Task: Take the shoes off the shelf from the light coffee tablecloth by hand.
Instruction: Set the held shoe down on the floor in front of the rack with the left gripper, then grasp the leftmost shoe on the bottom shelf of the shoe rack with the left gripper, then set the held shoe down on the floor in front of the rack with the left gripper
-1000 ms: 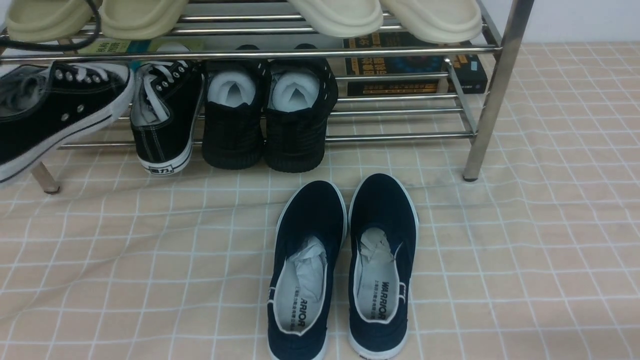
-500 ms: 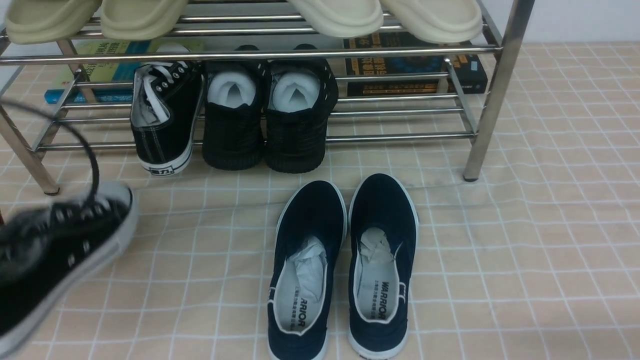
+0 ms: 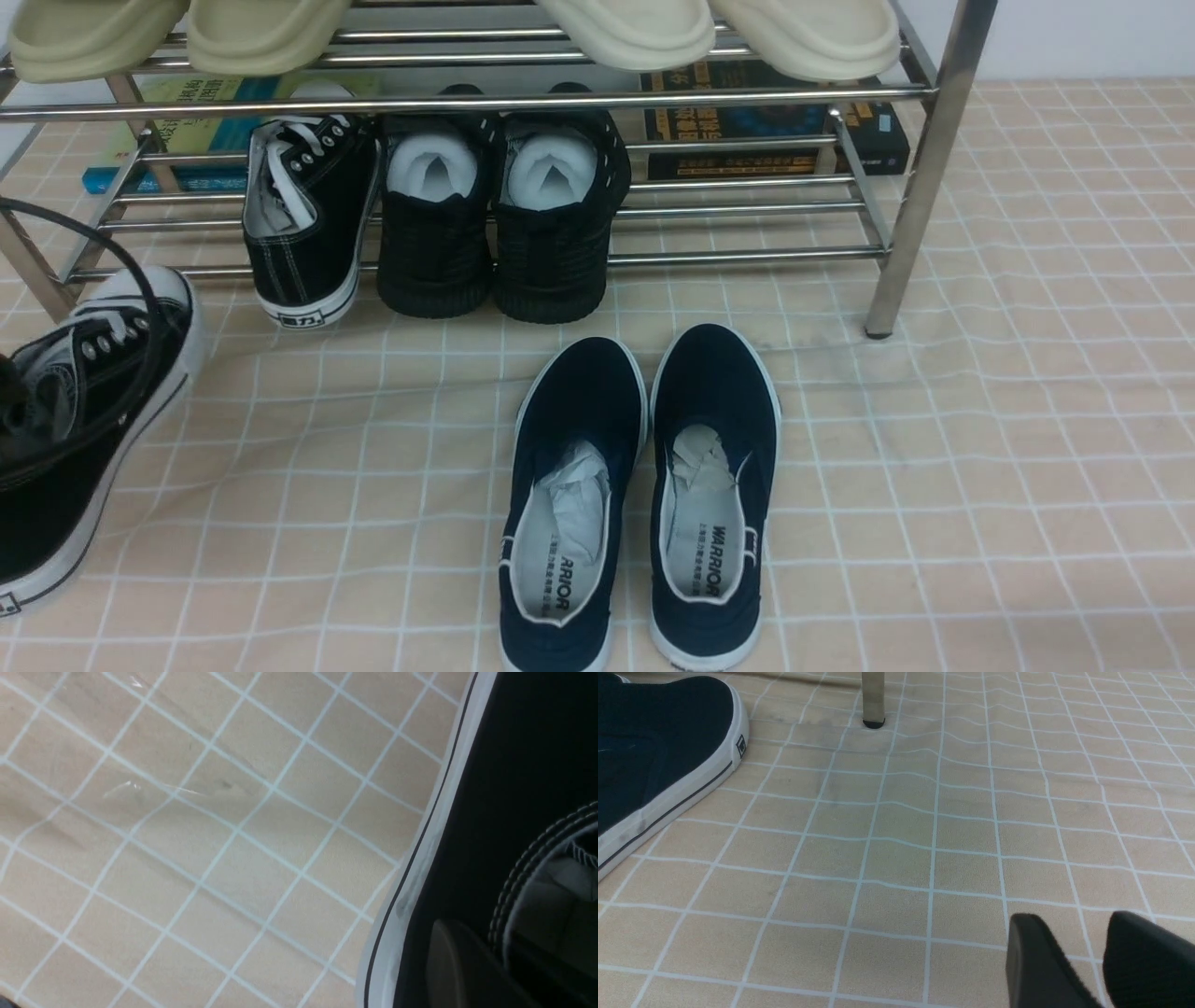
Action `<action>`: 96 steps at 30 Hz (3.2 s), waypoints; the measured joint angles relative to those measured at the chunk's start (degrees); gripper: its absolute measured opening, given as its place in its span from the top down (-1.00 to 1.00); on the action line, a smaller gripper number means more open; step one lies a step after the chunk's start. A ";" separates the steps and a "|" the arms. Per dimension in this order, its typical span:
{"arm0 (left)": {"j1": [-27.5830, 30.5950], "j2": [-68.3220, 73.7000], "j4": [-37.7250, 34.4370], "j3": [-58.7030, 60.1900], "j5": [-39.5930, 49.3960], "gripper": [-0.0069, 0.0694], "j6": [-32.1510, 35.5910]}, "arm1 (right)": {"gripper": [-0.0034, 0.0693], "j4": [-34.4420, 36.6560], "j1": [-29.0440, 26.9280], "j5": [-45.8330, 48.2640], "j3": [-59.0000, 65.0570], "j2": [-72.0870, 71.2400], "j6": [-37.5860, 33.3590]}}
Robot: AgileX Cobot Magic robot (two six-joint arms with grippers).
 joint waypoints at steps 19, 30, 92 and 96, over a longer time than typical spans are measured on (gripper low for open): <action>0.00 13.73 0.55 0.04 -7.78 0.75 -1.85 | 0.25 0.00 0.00 0.00 0.00 0.00 0.00; 0.00 15.98 0.50 0.04 -7.22 0.39 -1.45 | 0.25 0.00 0.00 0.00 0.00 0.00 0.00; -14.05 48.55 -5.42 -45.59 -0.51 0.36 2.60 | 0.25 0.00 0.00 0.00 0.00 0.00 0.00; -14.05 47.86 -5.05 -45.59 1.52 0.74 3.51 | 0.25 0.00 0.00 0.00 0.00 0.00 0.00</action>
